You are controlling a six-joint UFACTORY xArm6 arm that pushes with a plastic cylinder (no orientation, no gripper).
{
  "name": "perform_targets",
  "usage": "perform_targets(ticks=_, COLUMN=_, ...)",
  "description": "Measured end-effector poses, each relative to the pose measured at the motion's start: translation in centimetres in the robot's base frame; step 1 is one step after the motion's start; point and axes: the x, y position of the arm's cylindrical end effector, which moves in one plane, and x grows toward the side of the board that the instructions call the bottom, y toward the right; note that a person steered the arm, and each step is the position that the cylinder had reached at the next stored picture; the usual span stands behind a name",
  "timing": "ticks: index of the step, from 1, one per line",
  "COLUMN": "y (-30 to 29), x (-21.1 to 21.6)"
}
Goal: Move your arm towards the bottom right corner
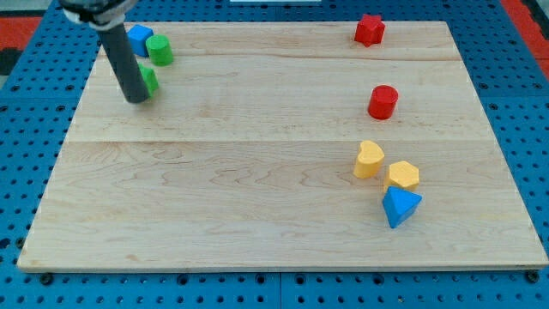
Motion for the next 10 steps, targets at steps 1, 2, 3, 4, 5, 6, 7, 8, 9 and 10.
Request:
perform_targets(ticks=1, y=-0.1, x=-2.7)
perform_targets(ticks=2, y=7.0, x=-1.1)
perform_targets(ticks=3, y=11.2, x=-0.9)
perform_targets(ticks=4, y=11.4, x=-0.8)
perform_targets(ticks=5, y=17.0, x=3.9)
perform_targets(ticks=6, y=17.7, x=13.7)
perform_targets(ticks=7, y=26.8, x=24.5)
perform_targets(ticks=8, y=34.8, x=27.3)
perform_targets(ticks=9, y=40.6, x=27.3)
perform_targets(ticks=10, y=44.5, x=27.2)
